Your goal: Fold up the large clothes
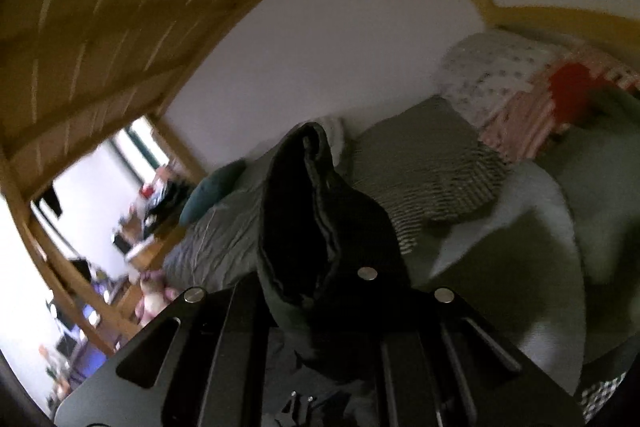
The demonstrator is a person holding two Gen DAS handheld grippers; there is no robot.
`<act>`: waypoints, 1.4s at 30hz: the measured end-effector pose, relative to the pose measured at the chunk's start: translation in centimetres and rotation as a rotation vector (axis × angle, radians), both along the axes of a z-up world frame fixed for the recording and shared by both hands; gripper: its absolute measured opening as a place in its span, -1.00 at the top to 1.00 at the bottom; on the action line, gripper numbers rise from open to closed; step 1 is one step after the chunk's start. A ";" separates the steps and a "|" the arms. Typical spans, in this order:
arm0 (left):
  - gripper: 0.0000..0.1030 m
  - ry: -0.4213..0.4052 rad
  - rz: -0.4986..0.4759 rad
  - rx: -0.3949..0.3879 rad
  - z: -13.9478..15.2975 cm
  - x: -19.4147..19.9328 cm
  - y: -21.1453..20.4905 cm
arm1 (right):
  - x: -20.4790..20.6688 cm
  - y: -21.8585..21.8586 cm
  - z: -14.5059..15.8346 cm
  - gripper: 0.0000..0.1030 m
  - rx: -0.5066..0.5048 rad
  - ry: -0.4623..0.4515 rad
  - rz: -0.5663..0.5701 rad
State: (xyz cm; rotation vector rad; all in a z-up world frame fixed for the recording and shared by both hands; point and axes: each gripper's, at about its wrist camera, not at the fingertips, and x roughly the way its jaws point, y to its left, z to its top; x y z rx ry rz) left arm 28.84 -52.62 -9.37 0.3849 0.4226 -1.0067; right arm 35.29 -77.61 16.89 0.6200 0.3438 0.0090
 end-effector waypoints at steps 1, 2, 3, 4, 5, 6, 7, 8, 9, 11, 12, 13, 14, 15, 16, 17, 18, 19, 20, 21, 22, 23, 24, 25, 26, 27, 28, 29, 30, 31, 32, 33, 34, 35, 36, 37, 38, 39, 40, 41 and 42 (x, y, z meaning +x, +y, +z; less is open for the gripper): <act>-0.91 -0.007 -0.001 -0.014 0.4 0.0 0.2 | 0.8 1.5 0.7 0.85 -0.017 -0.001 0.026; -0.91 -0.012 -0.002 -0.028 0.7 0.1 0.5 | 1.3 2.3 1.1 0.85 -0.025 0.000 0.039; -0.91 -0.004 -0.005 -0.030 0.8 0.5 0.7 | 2.0 3.6 1.6 0.85 -0.038 0.002 0.064; -0.91 0.009 0.000 -0.029 0.9 1.0 0.7 | 2.8 4.8 2.0 0.85 -0.053 0.005 0.083; -0.91 0.021 0.009 -0.034 1.0 1.4 0.8 | 3.3 5.7 2.3 0.85 -0.060 0.008 0.096; -0.91 0.040 0.016 -0.053 1.3 2.0 0.9 | 4.0 6.8 2.8 0.85 -0.067 0.014 0.116; -0.91 0.054 0.016 -0.073 1.6 2.4 1.0 | 4.7 8.1 3.1 0.85 -0.080 0.018 0.135; -0.91 0.073 0.013 -0.103 2.0 2.9 1.1 | 4.9 9.0 3.2 0.85 -0.091 0.022 0.146; -0.91 0.084 0.012 -0.133 2.5 3.3 1.3 | 5.4 10.4 3.5 0.85 -0.107 0.031 0.159; -0.81 0.136 0.004 -0.226 3.5 3.7 2.3 | 6.4 12.6 3.8 0.85 -0.128 0.046 0.191; -0.57 0.149 0.011 -0.243 3.7 3.8 2.5 | 6.9 14.2 4.0 0.85 -0.148 0.058 0.213; 0.23 0.179 0.028 -0.256 3.9 4.2 2.9 | 7.5 15.7 4.2 0.85 -0.170 0.073 0.228; 0.58 0.190 0.075 -0.259 4.1 4.6 3.4 | 8.1 16.7 4.1 0.85 -0.180 0.084 0.244; 0.59 0.195 0.089 -0.262 4.2 4.9 3.8 | 8.8 17.9 4.1 0.85 -0.191 0.095 0.264; 0.61 0.198 0.094 -0.267 4.2 5.2 4.4 | 9.8 19.5 4.1 0.85 -0.211 0.116 0.280; 0.64 0.184 0.112 -0.264 4.2 5.3 5.2 | 10.4 20.4 4.0 0.85 -0.221 0.128 0.288; 0.65 0.173 0.130 -0.265 4.2 5.5 6.1 | 11.4 22.0 4.0 0.85 -0.233 0.144 0.306; 0.65 0.177 0.145 -0.269 4.1 5.7 6.8 | 12.5 23.6 3.9 0.85 -0.253 0.158 0.323; 0.65 0.186 0.176 -0.275 4.0 6.1 7.9 | 13.4 24.9 3.8 0.85 -0.264 0.170 0.334; 0.65 0.197 0.203 -0.282 3.9 6.5 8.9 | 14.6 26.5 3.6 0.85 -0.267 0.185 0.352; 0.65 0.209 0.240 -0.292 3.7 7.2 10.3 | 15.9 28.2 3.3 0.85 -0.282 0.199 0.371; 0.65 0.215 0.270 -0.297 3.6 7.7 11.3 | 16.7 29.6 3.0 0.85 -0.296 0.209 0.382; 0.65 0.224 0.298 -0.300 3.4 8.2 12.4 | 17.8 31.2 2.6 0.85 -0.305 0.223 0.391; 0.64 0.234 0.324 -0.301 3.2 8.8 13.6 | 19.0 32.7 2.2 0.85 -0.317 0.238 0.405; 0.63 0.237 0.346 -0.296 3.1 9.3 14.5 | 20.4 34.7 1.5 0.85 -0.340 0.259 0.419; 0.63 0.240 0.357 -0.292 2.9 10.0 15.1 | 21.6 36.4 0.9 0.85 -0.354 0.277 0.428; 0.60 0.254 0.387 -0.289 2.6 10.8 16.2 | 23.3 38.5 0.0 0.85 -0.376 0.304 0.441; 0.57 0.270 0.405 -0.291 2.4 11.4 16.9 | 24.4 40.0 -0.5 0.85 -0.394 0.320 0.447; 0.56 0.295 0.434 -0.292 2.0 12.3 17.8 | 25.7 41.7 -1.2 0.85 -0.413 0.343 0.453; 0.51 0.310 0.451 -0.291 1.7 12.9 18.2 | 26.9 43.1 -2.0 0.85 -0.430 0.369 0.463; 0.48 0.337 0.474 -0.287 1.2 13.8 18.8 | 28.5 45.0 -3.1 0.85 -0.461 0.410 0.473; 0.48 0.359 0.487 -0.282 0.9 14.4 19.0 | 30.1 46.9 -4.3 0.85 -0.504 0.456 0.483; 0.48 0.393 0.501 -0.274 0.4 15.1 19.4 | 31.4 48.8 -5.8 0.85 -0.557 0.497 0.491; 0.47 0.423 0.515 -0.275 -0.1 15.6 19.7 | 31.9 50.0 -6.7 0.85 -0.591 0.516 0.498; 0.45 0.441 0.519 -0.274 -0.4 15.9 19.9 | 33.0 52.0 -8.4 0.85 -0.636 0.551 0.505; 0.41 0.464 0.526 -0.258 -0.8 16.3 19.9 | 33.9 53.7 -10.1 0.85 -0.661 0.584 0.518; 0.39 0.478 0.527 -0.259 -1.0 16.6 20.1 | 34.3 55.0 -11.7 0.85 -0.685 0.605 0.530; 0.34 0.479 0.531 -0.265 -1.1 16.7 20.4 | 34.5 56.0 -12.7 0.85 -0.702 0.615 0.539; 0.28 0.477 0.549 -0.265 -1.2 16.7 20.7 | 34.8 58.0 -14.4 0.85 -0.723 0.630 0.561; 0.23 0.477 0.573 -0.268 -1.3 16.6 21.1 | 34.8 59.1 -15.4 0.85 -0.739 0.640 0.573; 0.21 0.480 0.596 -0.280 -1.5 16.5 21.6 | 34.9 60.7 -16.7 0.85 -0.765 0.659 0.581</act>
